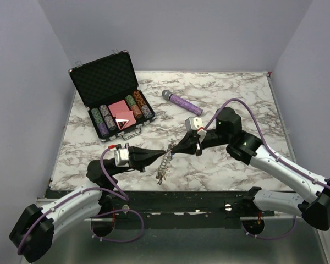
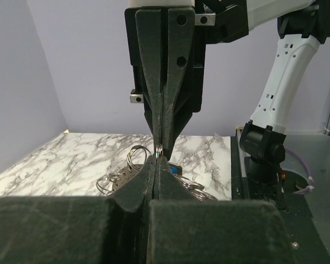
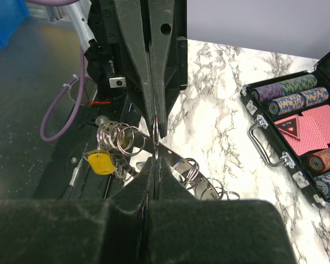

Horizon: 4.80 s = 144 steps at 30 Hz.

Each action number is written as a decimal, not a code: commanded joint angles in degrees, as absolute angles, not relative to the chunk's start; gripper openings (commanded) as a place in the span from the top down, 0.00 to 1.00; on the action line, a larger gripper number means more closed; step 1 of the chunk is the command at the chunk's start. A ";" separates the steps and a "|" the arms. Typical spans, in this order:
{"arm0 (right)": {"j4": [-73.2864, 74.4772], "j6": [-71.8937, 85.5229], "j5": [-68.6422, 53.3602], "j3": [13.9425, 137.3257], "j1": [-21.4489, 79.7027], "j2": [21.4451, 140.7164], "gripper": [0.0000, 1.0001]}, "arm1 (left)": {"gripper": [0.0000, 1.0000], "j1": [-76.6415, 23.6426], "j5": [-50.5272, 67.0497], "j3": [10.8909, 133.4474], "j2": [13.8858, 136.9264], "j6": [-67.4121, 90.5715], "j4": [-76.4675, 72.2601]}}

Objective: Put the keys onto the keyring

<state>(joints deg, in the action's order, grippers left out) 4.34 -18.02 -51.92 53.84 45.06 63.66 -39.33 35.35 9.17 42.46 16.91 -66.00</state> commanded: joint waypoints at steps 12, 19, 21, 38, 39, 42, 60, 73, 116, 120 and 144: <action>3.87 -18.90 -51.15 55.81 45.97 63.98 0.99 | 1.00 -39.02 35.33 8.96 42.98 17.93 -70.66; 3.87 -19.42 -50.98 55.99 46.14 63.98 1.00 | 1.00 -39.02 35.95 9.05 43.59 18.28 -70.84; 4.22 -19.77 -50.80 56.07 46.14 63.98 1.00 | 1.00 -38.94 36.21 9.14 43.68 18.54 -70.93; 13.88 -33.48 -50.36 58.89 46.23 64.42 0.99 | 1.00 -38.94 41.31 10.81 43.42 21.09 -68.03; 13.97 -33.83 -50.27 58.89 46.32 64.51 1.00 | 1.00 -38.94 41.48 10.90 43.50 21.35 -68.29; 14.68 -34.98 -50.10 58.97 46.41 64.60 1.00 | 1.00 -38.94 42.10 10.81 43.77 22.15 -69.08; 16.34 -41.57 -47.90 60.82 46.41 63.90 1.00 | 1.00 -38.67 45.09 10.99 43.77 21.18 -64.86; 19.86 -47.02 -48.78 61.35 46.76 64.51 1.00 | 1.00 -38.32 47.20 11.60 46.31 25.57 -70.48; 27.16 -74.35 -48.08 62.93 48.08 63.99 1.00 | 1.00 -35.95 58.88 18.37 49.74 31.82 -59.33; 27.60 -76.72 -48.08 62.67 48.16 63.81 1.00 | 1.00 -35.86 59.85 19.60 50.36 31.47 -55.73; 29.36 -81.91 -48.43 62.67 48.60 63.90 1.00 | 1.00 -35.68 62.75 23.38 53.61 31.02 -47.36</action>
